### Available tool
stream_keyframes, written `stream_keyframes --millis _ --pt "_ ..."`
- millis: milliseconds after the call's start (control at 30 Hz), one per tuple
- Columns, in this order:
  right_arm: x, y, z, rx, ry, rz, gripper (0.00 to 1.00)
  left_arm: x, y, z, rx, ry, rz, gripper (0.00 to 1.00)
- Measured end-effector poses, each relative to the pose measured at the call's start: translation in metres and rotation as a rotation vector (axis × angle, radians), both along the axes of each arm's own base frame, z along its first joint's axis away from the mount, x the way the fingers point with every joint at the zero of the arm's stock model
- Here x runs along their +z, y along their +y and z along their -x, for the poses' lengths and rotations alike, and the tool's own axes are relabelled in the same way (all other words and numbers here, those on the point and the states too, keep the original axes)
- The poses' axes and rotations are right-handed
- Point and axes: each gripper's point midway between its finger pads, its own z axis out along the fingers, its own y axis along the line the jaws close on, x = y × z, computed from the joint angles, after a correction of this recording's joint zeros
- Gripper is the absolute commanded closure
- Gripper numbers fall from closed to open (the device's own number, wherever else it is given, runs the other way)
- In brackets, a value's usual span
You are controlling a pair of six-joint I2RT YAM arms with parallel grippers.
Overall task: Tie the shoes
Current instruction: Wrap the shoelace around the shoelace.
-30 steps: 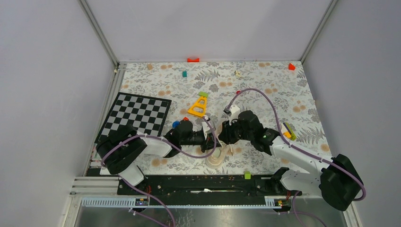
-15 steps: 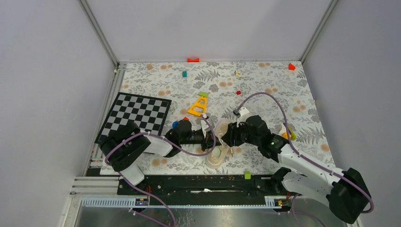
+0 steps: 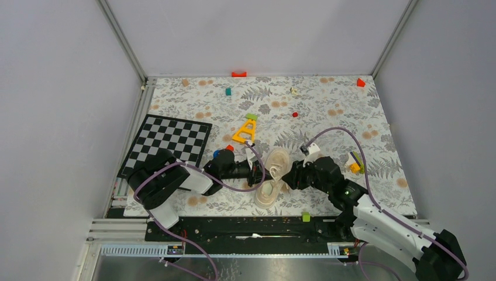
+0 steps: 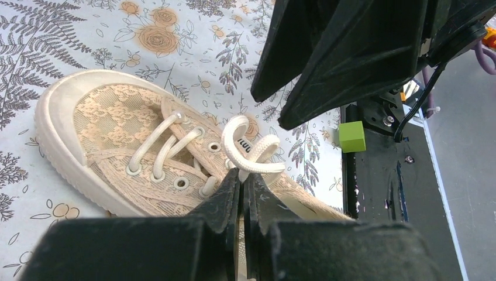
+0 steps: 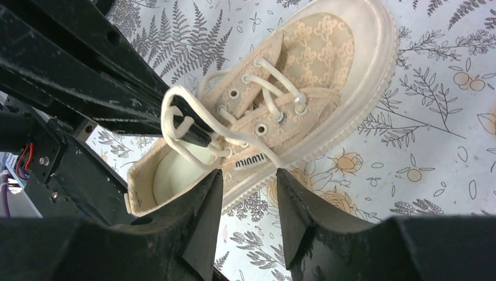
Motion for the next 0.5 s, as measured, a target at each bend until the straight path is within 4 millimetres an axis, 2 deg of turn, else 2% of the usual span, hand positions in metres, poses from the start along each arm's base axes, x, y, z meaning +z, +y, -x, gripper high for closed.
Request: stream_keyframes --millis 233,367,500 --pt "-0.005 -0.002 0.009 0.004 -0.001 -0.044 0.50 0.000 -0.001 -0.001 0.007 0.017 0.011 1.00" --pt "-0.002 0.001 0.007 0.001 -0.004 -0.065 0.58 -0.002 -0.002 -0.001 0.008 0.030 0.017 1.00" --pt "0.005 0.007 0.006 0.008 -0.011 -0.098 0.59 -0.004 -0.003 0.000 0.005 0.052 0.024 1.00"
